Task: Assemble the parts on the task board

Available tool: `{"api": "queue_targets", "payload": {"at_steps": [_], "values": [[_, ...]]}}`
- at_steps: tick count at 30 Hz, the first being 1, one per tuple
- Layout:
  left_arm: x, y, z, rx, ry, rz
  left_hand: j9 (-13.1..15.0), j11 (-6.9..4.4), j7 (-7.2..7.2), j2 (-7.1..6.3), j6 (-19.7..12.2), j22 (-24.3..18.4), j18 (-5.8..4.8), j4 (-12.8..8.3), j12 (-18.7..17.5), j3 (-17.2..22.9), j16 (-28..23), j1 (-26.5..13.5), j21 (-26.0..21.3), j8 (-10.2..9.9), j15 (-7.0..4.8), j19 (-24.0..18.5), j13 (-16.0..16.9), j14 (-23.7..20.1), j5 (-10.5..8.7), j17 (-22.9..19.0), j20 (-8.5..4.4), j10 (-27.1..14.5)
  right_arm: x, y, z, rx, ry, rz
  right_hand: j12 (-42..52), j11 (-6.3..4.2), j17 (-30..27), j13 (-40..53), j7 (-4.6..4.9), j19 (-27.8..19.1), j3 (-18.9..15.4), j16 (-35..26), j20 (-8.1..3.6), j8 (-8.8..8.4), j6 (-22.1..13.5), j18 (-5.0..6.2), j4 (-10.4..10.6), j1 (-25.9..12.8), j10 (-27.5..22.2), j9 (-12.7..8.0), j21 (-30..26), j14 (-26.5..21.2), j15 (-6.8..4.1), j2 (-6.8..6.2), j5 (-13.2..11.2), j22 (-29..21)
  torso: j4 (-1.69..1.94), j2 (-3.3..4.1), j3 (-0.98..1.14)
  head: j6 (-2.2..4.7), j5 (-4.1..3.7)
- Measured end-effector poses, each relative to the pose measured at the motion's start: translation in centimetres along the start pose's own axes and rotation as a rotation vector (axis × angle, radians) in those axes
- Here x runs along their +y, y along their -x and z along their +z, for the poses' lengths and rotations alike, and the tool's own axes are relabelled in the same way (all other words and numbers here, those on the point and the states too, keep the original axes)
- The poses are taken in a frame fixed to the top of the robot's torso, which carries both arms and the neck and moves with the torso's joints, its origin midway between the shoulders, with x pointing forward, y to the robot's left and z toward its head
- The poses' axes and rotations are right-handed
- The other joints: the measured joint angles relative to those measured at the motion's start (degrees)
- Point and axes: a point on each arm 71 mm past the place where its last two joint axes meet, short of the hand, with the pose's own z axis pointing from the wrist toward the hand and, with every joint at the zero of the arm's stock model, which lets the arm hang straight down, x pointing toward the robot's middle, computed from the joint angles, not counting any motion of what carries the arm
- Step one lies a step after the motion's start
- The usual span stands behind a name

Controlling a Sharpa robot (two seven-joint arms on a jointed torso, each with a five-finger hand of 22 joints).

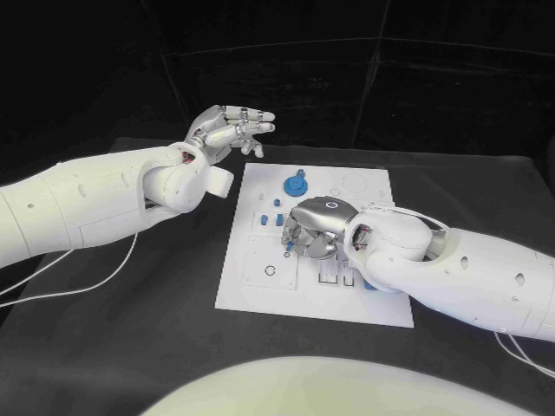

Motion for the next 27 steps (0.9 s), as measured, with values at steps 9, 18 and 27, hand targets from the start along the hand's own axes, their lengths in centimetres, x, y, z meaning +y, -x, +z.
{"api": "queue_targets", "payload": {"at_steps": [9, 18, 27], "values": [[0.02, 0.06, 0.01, 0.0, 0.002, 0.0, -0.02, 0.0, 0.0, 0.0, 0.0, 0.0, 0.0, 0.0, 0.0, 0.0, 0.02, 0.0, 0.0, 0.0, 0.0, 0.0, 0.0, 0.0, 0.0, -0.13, 0.0, 0.0, 0.23, -0.16, 0.07, 0.01, 0.012, -0.004, 0.0, 0.0, 0.0, -0.03, -0.03, 0.0, 0.11, 0.0, 0.0, -0.21, -0.03, 0.0, -0.11, 0.0, 0.0, 0.02, 0.0, 0.0, 0.0, 0.0, 0.21, 0.0, -0.04, -0.01, 0.01, -0.1, 0.24], [0.03, 0.05, 0.02, 0.002, 0.003, -0.001, -0.04, 0.0, 0.0, 0.0, 0.0, 0.01, 0.0, 0.0, 0.0, 0.0, 0.03, 0.0, 0.0, 0.0, 0.0, 0.0, 0.0, 0.0, 0.0, -0.13, 0.0, 0.0, 0.25, -0.5, 0.24, 0.024, 0.014, -0.004, 0.0, 0.0, 0.01, -0.04, 0.11, 0.0, 0.11, 0.0, 0.0, -0.3, 0.11, 0.0, -0.11, 0.0, 0.0, 0.04, 0.0, 0.0, 0.0, 0.0, 0.21, 0.01, -0.04, 0.0, 0.01, -0.34, 0.36], [0.04, 0.07, 0.02, 0.003, 0.004, -0.001, -0.04, 0.0, 0.0, 0.0, 0.0, 0.01, 0.0, 0.0, 0.0, 0.0, 0.03, 0.0, 0.0, 0.0, 0.0, 0.0, 0.0, 0.0, 0.0, -0.13, 0.0, 0.0, 0.17, -0.77, 0.38, 0.036, 0.012, -0.006, 0.0, 0.0, -0.09, -0.04, 0.11, 0.0, 0.11, 0.0, 0.0, -0.43, 0.11, 0.0, -0.11, 0.0, 0.0, 0.03, 0.0, 0.0, 0.0, 0.0, 0.21, -0.1, -0.01, 0.01, -0.01, -0.55, 0.47]]}}
